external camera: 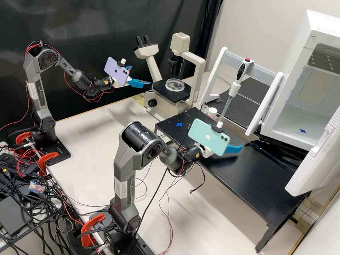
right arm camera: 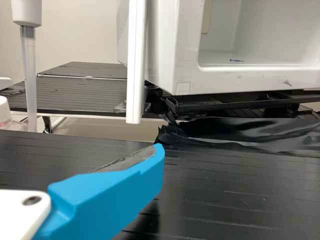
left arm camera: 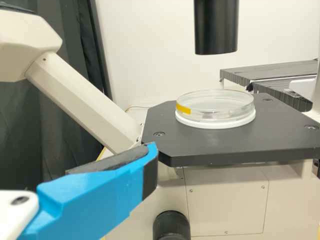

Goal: Move the petri dish to the bench

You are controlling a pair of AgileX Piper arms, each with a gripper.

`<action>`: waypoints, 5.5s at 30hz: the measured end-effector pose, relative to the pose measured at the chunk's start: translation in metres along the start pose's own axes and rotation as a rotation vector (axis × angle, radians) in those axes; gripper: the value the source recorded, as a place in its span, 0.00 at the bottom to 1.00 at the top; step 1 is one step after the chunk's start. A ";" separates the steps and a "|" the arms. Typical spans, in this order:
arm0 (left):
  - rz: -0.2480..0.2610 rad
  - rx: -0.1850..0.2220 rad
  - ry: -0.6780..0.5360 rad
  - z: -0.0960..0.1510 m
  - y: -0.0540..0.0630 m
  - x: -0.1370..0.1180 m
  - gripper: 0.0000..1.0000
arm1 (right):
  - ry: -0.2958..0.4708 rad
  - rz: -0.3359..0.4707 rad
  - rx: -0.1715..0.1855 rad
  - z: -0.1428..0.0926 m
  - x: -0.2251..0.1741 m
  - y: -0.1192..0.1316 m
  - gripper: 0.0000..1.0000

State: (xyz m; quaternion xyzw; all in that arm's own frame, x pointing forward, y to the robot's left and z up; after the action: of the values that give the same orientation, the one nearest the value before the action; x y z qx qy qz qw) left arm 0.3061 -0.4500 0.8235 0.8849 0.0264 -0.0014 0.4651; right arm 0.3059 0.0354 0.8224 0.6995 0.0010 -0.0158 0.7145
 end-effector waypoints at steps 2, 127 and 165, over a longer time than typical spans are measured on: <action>0.000 0.000 0.000 0.000 0.000 0.000 1.00 | 0.000 0.000 0.000 0.000 0.000 0.000 1.00; 0.008 -0.002 0.001 0.000 0.001 0.000 1.00 | 0.168 -0.501 -0.080 -0.266 0.080 -0.183 1.00; 0.008 -0.001 0.000 0.000 0.001 0.000 1.00 | 0.139 -0.442 -0.083 -0.286 0.101 -0.193 1.00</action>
State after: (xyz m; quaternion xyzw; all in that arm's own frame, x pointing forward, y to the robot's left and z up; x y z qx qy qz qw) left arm 0.3062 -0.4504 0.8241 0.8847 0.0228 0.0005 0.4656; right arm 0.4084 0.3155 0.6211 0.6518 0.2039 -0.1239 0.7199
